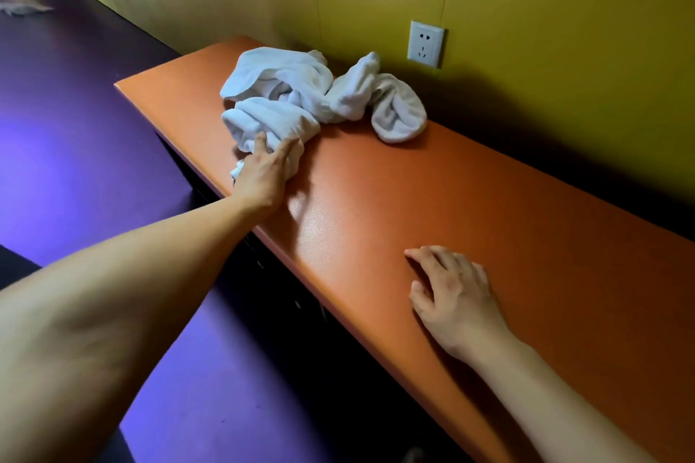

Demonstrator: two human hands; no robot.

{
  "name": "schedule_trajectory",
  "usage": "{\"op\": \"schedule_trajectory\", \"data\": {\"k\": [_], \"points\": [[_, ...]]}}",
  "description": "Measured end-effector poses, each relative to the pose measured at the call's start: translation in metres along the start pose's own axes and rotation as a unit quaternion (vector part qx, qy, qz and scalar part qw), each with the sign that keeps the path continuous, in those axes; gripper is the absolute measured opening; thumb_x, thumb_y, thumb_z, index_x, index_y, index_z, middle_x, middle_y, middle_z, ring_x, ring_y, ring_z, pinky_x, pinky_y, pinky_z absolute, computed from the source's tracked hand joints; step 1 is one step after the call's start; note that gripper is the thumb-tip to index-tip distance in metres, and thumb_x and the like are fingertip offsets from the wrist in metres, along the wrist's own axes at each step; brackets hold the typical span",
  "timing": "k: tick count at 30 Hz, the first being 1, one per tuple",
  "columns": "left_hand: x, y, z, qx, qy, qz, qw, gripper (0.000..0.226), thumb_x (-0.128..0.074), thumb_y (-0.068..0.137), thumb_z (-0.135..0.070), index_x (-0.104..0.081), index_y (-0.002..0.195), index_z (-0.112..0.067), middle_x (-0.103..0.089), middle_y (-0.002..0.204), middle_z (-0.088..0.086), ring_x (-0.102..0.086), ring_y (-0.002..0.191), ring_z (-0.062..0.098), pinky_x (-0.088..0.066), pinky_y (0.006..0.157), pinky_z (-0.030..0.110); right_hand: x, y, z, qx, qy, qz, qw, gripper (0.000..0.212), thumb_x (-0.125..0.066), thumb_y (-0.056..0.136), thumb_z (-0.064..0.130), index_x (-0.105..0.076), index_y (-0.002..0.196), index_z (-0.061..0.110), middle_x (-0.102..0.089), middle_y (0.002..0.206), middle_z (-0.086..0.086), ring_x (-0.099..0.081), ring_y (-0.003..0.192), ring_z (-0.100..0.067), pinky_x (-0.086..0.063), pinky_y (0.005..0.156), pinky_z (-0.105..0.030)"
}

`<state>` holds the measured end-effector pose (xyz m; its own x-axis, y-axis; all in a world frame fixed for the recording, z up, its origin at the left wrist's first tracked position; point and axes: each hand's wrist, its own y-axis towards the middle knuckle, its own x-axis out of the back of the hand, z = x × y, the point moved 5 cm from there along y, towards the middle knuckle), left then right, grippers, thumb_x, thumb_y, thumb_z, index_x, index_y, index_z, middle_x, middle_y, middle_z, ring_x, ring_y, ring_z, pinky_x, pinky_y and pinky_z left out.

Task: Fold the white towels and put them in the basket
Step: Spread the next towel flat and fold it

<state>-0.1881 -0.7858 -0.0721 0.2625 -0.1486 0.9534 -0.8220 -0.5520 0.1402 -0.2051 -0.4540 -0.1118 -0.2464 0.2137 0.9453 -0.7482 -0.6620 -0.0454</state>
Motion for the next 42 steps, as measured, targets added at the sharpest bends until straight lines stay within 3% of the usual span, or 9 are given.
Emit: {"op": "schedule_trajectory", "data": {"k": [4,12,22,26,28,31,35,38,42], "points": [[0.004,-0.016,-0.007,-0.018,-0.044,-0.014,0.999,0.055,-0.058,0.092,-0.008,-0.049,0.138,-0.035,-0.043,0.127,0.015,-0.055,0.106,0.042,-0.051,0.091,0.054,0.002,-0.005,0.001,-0.005,0.027,0.015,1.0,0.05,-0.037,0.102,0.039,-0.031,0.151,0.036,-0.031,0.156,0.011,-0.028,0.143,-0.013,-0.016,0.119,-0.037],[0.003,-0.111,-0.062,-0.104,-0.107,0.013,0.989,0.062,-0.061,0.088,-0.004,-0.05,0.138,-0.039,-0.039,0.136,0.008,-0.051,0.116,0.033,-0.047,0.083,0.033,0.013,-0.042,-0.001,-0.006,0.089,0.077,0.993,0.055,-0.045,0.102,0.034,-0.028,0.154,0.035,-0.017,0.164,0.01,-0.014,0.152,-0.017,-0.002,0.121,-0.028],[-0.003,-0.23,-0.175,-0.174,-0.162,0.058,0.97,0.056,-0.059,0.093,-0.005,-0.053,0.142,-0.033,-0.038,0.141,0.012,-0.055,0.116,0.035,-0.04,0.08,0.029,0.039,-0.132,-0.03,-0.068,0.148,0.029,0.986,0.054,-0.061,0.091,0.035,-0.043,0.141,0.035,-0.056,0.138,0.003,-0.053,0.127,-0.019,-0.041,0.109,-0.037],[-0.007,-0.265,-0.208,-0.209,-0.2,0.092,0.953,0.055,-0.06,0.096,-0.011,-0.05,0.145,-0.035,-0.039,0.141,0.012,-0.056,0.112,0.034,-0.046,0.084,0.032,0.047,-0.164,-0.042,-0.072,0.217,-0.04,0.973,0.077,-0.068,0.085,0.039,-0.025,0.145,0.061,-0.053,0.133,0.01,-0.057,0.118,-0.013,-0.049,0.096,-0.034],[-0.006,-0.28,-0.225,-0.217,-0.262,0.117,0.933,0.06,-0.059,0.095,-0.009,-0.045,0.148,-0.035,-0.046,0.141,0.008,-0.057,0.115,0.027,-0.043,0.088,0.023,0.052,-0.177,-0.045,-0.078,0.254,-0.073,0.961,0.089,-0.072,0.079,0.045,-0.015,0.143,0.07,-0.048,0.126,0.014,-0.055,0.112,-0.007,-0.048,0.092,-0.027],[-0.004,-0.291,-0.244,-0.149,-0.349,0.125,0.917,0.05,-0.055,0.095,-0.012,-0.04,0.139,-0.031,-0.06,0.123,-0.007,-0.061,0.094,0.01,-0.039,0.073,0.001,0.056,-0.187,-0.056,-0.118,0.296,-0.112,0.941,0.093,-0.074,0.071,0.05,-0.018,0.141,0.072,-0.041,0.12,0.01,-0.053,0.107,-0.006,-0.046,0.089,-0.022],[0.008,-0.297,-0.269,-0.152,-0.352,0.109,0.917,0.016,-0.053,0.099,-0.025,-0.044,0.112,-0.023,-0.067,0.087,-0.002,-0.066,0.074,0.015,-0.044,0.055,0.011,0.078,-0.202,-0.072,-0.141,0.292,-0.168,0.931,0.078,-0.07,0.081,0.03,-0.033,0.144,0.057,-0.047,0.117,0.005,-0.053,0.1,-0.008,-0.04,0.083,-0.017],[0.022,-0.298,-0.282,-0.177,-0.347,0.102,0.916,0.013,-0.051,0.101,-0.025,-0.049,0.114,-0.021,-0.066,0.096,0.006,-0.063,0.083,0.027,-0.051,0.068,0.035,0.105,-0.218,-0.087,-0.142,0.249,-0.221,0.932,0.062,-0.057,0.087,0.01,-0.047,0.144,0.034,-0.058,0.126,-0.004,-0.058,0.111,-0.024,-0.045,0.088,-0.026],[0.061,-0.28,-0.282,-0.148,-0.33,-0.025,0.932,0.01,-0.051,0.102,-0.02,-0.058,0.103,-0.012,-0.062,0.088,0.003,-0.057,0.081,0.025,-0.036,0.066,0.031,0.152,-0.254,-0.127,-0.203,0.222,-0.342,0.89,0.042,-0.053,0.089,0.006,-0.057,0.128,0.02,-0.062,0.124,-0.005,-0.06,0.109,-0.029,-0.046,0.084,-0.033]]}}
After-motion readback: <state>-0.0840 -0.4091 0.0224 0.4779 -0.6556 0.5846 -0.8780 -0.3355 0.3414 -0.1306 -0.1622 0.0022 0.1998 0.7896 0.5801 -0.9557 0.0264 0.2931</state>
